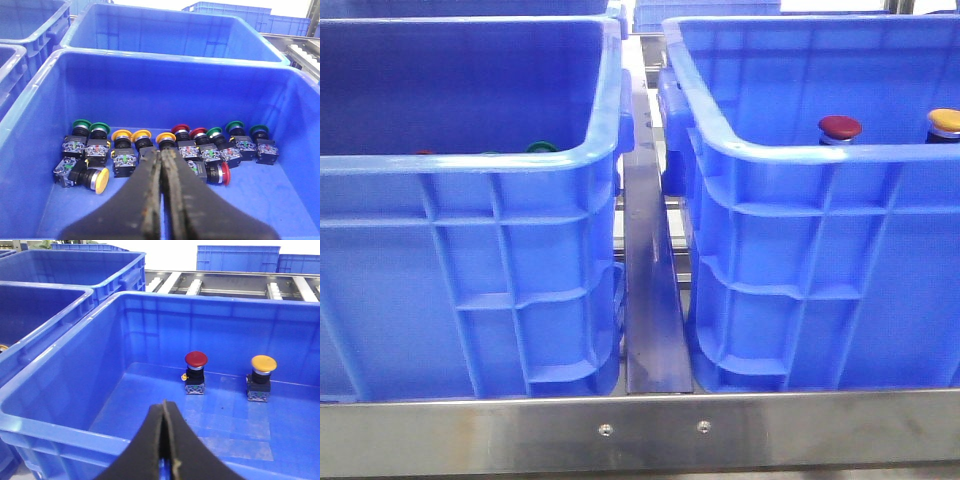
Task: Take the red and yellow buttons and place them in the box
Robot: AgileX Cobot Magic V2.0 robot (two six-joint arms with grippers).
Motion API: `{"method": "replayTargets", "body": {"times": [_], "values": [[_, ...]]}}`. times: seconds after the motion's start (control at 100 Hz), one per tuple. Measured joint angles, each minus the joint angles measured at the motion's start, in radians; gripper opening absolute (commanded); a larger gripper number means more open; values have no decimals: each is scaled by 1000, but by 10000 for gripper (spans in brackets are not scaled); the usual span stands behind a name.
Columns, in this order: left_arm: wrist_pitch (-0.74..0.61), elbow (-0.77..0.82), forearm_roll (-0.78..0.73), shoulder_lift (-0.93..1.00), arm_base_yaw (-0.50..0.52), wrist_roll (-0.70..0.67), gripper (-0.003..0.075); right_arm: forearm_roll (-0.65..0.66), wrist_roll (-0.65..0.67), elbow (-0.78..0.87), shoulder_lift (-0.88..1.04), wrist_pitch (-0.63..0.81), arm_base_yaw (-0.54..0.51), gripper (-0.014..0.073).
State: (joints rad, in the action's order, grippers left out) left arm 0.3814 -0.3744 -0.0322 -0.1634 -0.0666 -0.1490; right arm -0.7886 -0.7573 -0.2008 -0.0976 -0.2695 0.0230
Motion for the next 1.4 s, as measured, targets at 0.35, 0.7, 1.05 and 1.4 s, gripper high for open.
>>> {"method": "replayTargets", "body": {"times": [0.35, 0.7, 1.05, 1.4], "values": [[0, 0, 0, 0, 0, 0, -20, 0, 0, 0, 0, 0, 0, -61], [-7, 4, 0, 0, 0, 0, -20, 0, 0, 0, 0, 0, 0, -61], [-172, 197, 39, 74, 77, 127, -20, 0, 0, 0, 0, -2, 0, -61], [-276, 373, 80, 170, 102, 204, -20, 0, 0, 0, 0, -4, 0, -61]]}}
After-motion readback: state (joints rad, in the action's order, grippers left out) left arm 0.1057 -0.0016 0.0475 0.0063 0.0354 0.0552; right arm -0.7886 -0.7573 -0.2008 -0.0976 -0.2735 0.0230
